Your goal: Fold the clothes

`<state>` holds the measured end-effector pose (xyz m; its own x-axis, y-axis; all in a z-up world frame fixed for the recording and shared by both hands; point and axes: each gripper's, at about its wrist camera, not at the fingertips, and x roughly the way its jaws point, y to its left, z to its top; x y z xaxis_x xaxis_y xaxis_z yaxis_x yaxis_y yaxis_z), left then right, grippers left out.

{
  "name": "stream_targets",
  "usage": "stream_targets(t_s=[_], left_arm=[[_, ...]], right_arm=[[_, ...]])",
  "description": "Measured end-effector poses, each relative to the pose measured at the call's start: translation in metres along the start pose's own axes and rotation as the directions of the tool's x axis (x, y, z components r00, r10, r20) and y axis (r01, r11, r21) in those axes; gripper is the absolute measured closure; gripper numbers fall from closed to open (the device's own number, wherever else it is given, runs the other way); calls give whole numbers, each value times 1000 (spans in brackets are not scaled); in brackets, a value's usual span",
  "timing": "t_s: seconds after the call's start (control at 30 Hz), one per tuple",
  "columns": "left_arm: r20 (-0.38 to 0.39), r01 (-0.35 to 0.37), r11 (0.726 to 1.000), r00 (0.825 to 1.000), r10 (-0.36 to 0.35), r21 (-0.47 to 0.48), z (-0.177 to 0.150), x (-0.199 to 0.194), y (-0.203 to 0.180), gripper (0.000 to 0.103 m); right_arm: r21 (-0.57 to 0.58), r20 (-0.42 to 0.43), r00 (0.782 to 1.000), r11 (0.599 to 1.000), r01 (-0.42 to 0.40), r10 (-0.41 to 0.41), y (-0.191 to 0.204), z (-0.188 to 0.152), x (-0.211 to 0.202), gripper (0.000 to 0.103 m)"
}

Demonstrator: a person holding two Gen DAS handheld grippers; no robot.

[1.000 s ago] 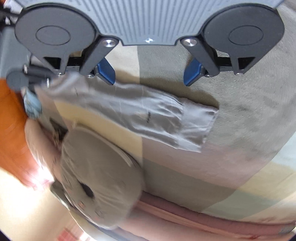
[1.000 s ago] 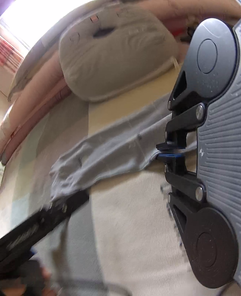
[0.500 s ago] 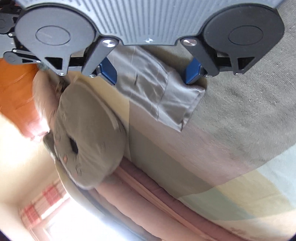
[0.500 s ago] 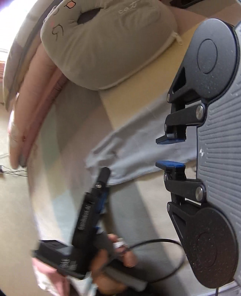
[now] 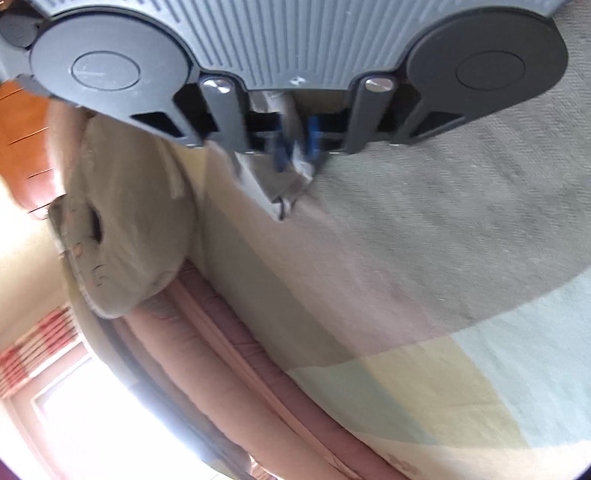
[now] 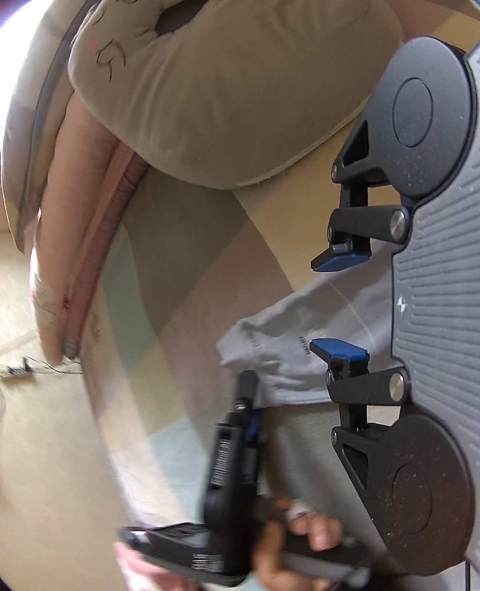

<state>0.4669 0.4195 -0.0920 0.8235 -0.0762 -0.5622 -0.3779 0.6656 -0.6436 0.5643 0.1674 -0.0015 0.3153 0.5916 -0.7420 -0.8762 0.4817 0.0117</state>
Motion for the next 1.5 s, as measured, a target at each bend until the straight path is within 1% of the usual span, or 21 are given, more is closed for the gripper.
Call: stream_targets(t_s=[0.1,0.17,0.27,0.33,0.43,0.47,0.5,0.63,0.7,0.8,0.93,1.1,1.13,1.17,1.2,1.23,1.3,1.33,1.37,1.5], left_arm=[[43,-38,999,998,37,29,-6,-12,-6,100],[79,-36,999,996,34,32,-7,-26,-7,100],[84,-53,997,995,49,48,-10,-40,-5,100],[69,-72,997,995,69,37,-15,-43,-1,100],[79,-61,998,995,59,27,-21,-56,2,100],[83,-52,998,995,50,26,-23,-61,3,100],[78,-58,998,995,56,26,-24,-65,4,100],[31,-88,996,996,87,19,-32,-63,12,99],[25,-81,997,996,81,5,-35,-66,14,99],[17,-92,995,996,91,32,-39,-69,11,99],[17,-86,996,996,86,30,-40,-66,11,98],[22,-88,995,996,87,43,-41,-65,10,97],[22,-87,995,996,86,48,-42,-66,10,97],[23,-88,995,996,86,53,-42,-66,9,97],[21,-90,993,996,89,71,-42,-66,9,97],[19,-92,992,996,91,89,-42,-67,8,97],[11,-97,986,995,97,137,-40,-68,4,98],[7,-98,983,995,98,156,-38,-67,2,98],[2,-98,980,995,99,175,-36,-66,0,99],[20,-70,965,998,67,251,-15,-60,-13,100]], right_arm=[[16,13,1000,1000,5,-5,-6,2,1,51],[47,24,1000,999,9,-10,-15,3,2,50],[80,33,999,997,24,-27,-27,1,-1,50],[83,30,998,995,52,-55,-36,-3,-5,50],[113,23,995,989,94,-98,-52,-6,-10,50],[131,21,995,987,97,-100,-57,-7,-13,50],[137,20,995,986,97,-100,-61,-8,-14,50],[73,14,997,995,70,-71,-59,-2,-8,50],[21,2,1000,999,29,-29,-46,3,5,50],[-55,-21,999,998,-34,33,-27,11,26,50],[-151,-53,993,982,-109,102,-2,19,52,50],[-257,-74,988,955,-151,136,24,11,66,51],[-280,-70,989,949,-144,130,28,10,66,52],[-294,-71,989,945,-146,131,31,9,66,59],[-298,-78,987,941,-159,142,33,9,65,70],[-305,-85,985,937,-171,152,35,10,65,74],[-316,-100,981,929,-191,168,39,12,65,93],[-316,-100,980,929,-193,169,41,13,66,94],[-308,-88,983,934,-180,161,41,14,66,99],[-231,-27,993,966,-116,112,28,16,65,100]])
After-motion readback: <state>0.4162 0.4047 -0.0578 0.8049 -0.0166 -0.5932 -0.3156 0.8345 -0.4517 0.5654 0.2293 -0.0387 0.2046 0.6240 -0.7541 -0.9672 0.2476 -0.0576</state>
